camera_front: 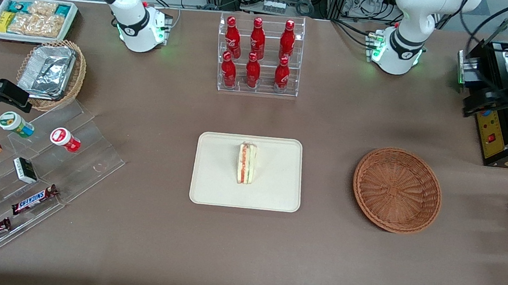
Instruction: Place sandwich from basket to tray
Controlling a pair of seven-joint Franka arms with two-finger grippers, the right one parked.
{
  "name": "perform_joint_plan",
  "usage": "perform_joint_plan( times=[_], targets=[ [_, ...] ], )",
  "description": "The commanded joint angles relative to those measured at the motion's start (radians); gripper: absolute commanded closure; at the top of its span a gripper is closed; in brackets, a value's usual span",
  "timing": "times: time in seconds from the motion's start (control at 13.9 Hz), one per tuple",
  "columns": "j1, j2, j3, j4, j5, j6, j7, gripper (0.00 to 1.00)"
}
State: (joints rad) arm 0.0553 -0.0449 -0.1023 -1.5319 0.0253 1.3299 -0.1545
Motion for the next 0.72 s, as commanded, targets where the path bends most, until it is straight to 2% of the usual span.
perform_joint_plan(
  times=[0.0,0.14,0.65],
  targets=[
    [-0.058,-0.05,0.088,-0.027,-0.016,-0.029,0.081,0.01],
    [-0.058,-0.05,0.098,-0.024,-0.018,-0.029,0.13,0.01],
    [-0.058,-0.012,0.095,0.012,-0.013,-0.031,0.112,0.01]
  ],
)
